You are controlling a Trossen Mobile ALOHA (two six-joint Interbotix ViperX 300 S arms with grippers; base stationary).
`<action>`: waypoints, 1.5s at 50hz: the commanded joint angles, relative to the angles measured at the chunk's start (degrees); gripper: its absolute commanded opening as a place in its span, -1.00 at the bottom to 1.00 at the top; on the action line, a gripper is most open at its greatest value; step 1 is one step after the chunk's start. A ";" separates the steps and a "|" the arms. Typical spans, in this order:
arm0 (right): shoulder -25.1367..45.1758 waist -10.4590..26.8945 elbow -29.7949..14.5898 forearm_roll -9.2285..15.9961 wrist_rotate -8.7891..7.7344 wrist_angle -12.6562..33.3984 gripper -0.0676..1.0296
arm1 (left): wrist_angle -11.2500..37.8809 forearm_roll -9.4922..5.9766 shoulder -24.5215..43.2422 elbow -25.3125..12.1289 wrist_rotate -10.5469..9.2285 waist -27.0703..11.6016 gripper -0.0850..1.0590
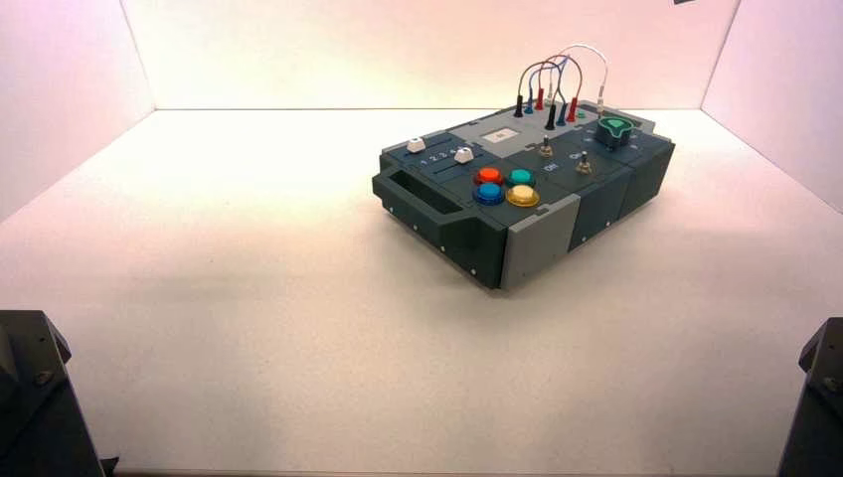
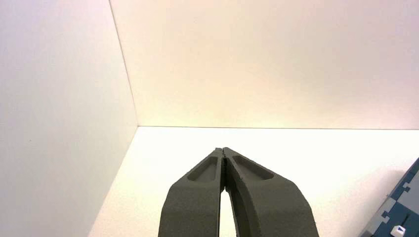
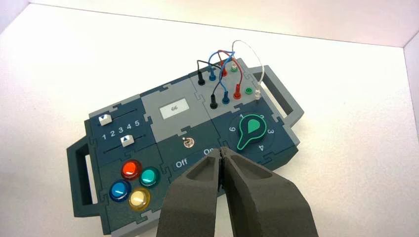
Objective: Push the green button with the right gripper.
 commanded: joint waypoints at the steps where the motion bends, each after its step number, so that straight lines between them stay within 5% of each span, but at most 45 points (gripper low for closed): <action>1: -0.09 0.18 -1.58 0.26 0.00 -0.53 -0.91 | -0.35 0.09 0.35 -0.97 0.35 0.53 -0.91; 9: 0.97 2.29 -1.67 0.62 0.00 -0.62 -0.91 | -0.35 0.09 1.05 -1.23 0.35 0.53 -0.91; 19: 12.92 11.87 -5.54 1.05 0.00 3.16 -0.91 | -0.35 0.09 1.58 -1.41 0.35 0.53 -0.91; 25: 20.13 14.24 -8.61 1.14 0.00 7.21 -0.92 | -0.26 0.09 1.67 -1.41 0.26 0.44 -0.91; 46: 36.47 14.24 -16.17 1.32 0.09 10.90 -0.92 | -0.26 -0.09 0.97 -1.58 -0.09 0.18 -0.91; 75: 42.80 14.33 -19.42 4.31 -0.09 12.13 -0.92 | -0.26 -0.18 0.97 -1.58 -0.18 0.09 -0.91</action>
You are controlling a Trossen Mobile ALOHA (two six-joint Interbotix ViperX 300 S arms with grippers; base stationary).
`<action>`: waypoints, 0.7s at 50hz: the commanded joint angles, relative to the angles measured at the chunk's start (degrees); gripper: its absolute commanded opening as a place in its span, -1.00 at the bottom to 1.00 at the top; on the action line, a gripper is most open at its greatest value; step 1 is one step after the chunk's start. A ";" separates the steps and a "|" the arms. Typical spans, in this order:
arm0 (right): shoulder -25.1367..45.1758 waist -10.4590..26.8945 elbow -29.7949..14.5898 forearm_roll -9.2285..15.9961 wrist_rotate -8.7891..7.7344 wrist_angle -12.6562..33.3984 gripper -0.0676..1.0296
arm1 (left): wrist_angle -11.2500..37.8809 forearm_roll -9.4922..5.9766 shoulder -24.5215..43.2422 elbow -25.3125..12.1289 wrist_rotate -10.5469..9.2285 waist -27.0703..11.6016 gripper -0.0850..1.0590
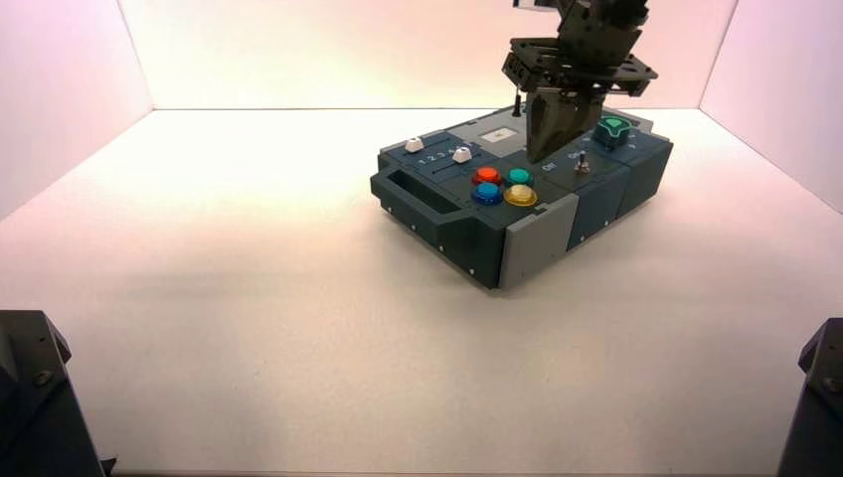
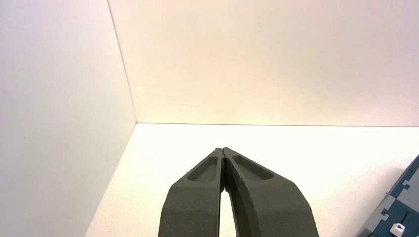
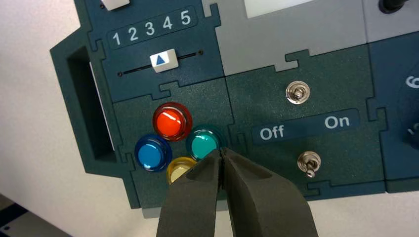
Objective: Push the green button with the right gripper.
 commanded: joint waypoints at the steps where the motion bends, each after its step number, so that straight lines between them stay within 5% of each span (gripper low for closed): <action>1: -0.09 0.26 -1.58 1.32 -0.09 0.00 -0.92 | -0.35 -0.09 0.09 -1.76 0.00 0.09 -0.91; 35: 1.85 0.35 -1.14 2.64 -0.26 0.00 -0.92 | -0.35 -0.09 0.26 -1.76 0.00 0.09 -0.91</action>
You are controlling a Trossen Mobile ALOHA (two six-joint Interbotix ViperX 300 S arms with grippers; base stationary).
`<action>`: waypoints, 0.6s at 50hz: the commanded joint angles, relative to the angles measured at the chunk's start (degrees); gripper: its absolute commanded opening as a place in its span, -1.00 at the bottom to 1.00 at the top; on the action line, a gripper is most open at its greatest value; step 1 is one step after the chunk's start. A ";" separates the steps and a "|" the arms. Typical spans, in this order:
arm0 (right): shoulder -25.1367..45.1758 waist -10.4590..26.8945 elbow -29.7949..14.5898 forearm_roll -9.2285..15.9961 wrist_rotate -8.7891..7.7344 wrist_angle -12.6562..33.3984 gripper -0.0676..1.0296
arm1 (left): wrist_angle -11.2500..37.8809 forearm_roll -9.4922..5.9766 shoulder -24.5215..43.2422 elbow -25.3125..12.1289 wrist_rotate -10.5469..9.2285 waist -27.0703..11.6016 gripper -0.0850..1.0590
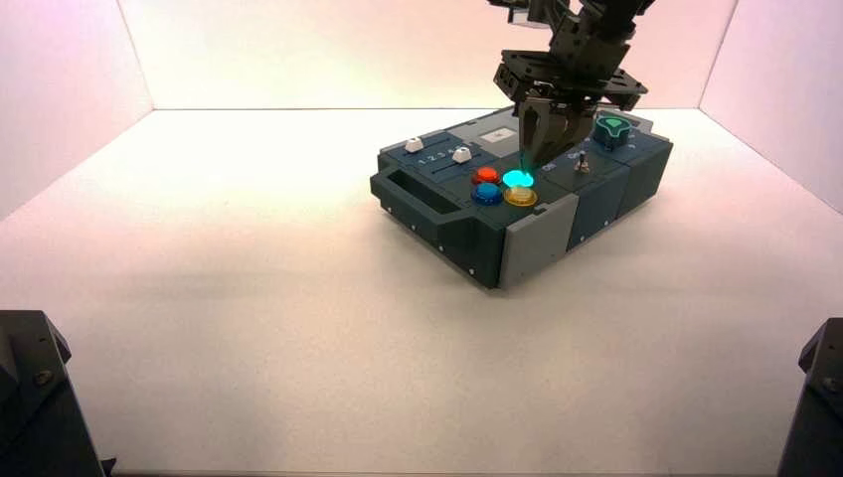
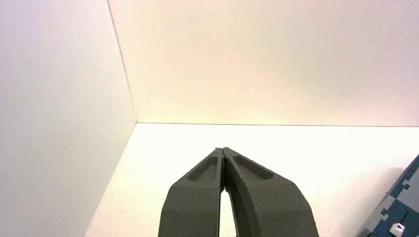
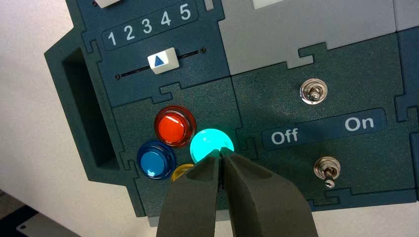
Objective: Push the green button with the right gripper.
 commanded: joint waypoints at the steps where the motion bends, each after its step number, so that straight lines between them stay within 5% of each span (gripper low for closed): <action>1: -0.26 0.26 -0.44 0.44 -0.09 -0.18 -0.92 | -0.35 0.00 0.18 -1.67 -0.09 0.09 -0.91; 30: -6.94 0.26 -1.05 0.09 -0.44 0.00 -0.92 | -0.44 0.00 0.53 -1.85 -0.09 0.00 -0.91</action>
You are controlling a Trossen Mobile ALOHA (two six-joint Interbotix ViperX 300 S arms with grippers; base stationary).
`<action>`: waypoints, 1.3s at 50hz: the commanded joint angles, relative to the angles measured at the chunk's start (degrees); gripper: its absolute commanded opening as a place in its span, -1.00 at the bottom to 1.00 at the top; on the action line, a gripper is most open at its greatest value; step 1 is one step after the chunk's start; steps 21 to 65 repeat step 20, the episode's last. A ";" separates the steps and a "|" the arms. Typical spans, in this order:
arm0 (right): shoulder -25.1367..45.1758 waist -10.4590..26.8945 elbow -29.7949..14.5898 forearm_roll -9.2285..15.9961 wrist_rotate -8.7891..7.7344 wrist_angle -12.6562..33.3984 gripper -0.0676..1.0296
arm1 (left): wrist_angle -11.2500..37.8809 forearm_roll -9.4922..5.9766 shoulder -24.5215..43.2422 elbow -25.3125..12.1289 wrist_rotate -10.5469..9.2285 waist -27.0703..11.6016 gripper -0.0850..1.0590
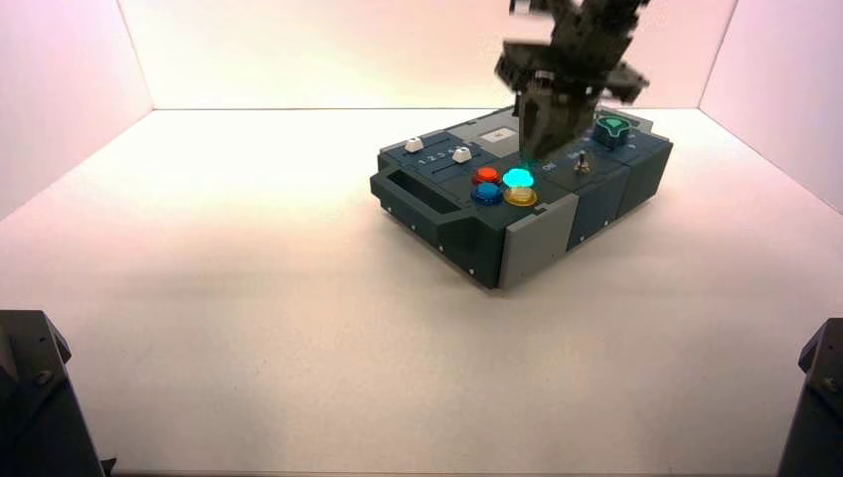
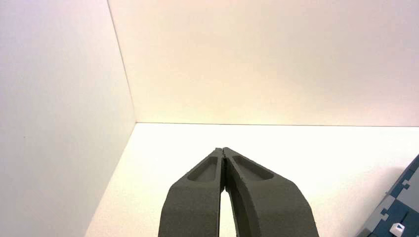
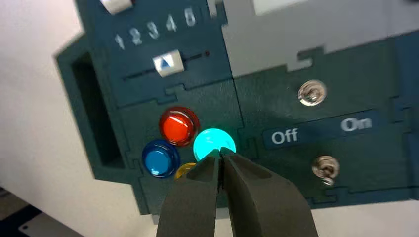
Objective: Push the green button with the right gripper.
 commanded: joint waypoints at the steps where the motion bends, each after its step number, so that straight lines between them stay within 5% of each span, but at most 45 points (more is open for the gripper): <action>1: -4.39 0.18 -1.14 0.00 -0.18 0.00 -0.92 | -0.35 0.00 0.44 -1.93 -0.09 0.00 -0.91; 65: -6.94 0.18 0.35 -0.09 -0.18 2.11 -0.92 | -0.35 0.00 1.14 -2.11 -0.09 0.00 -0.91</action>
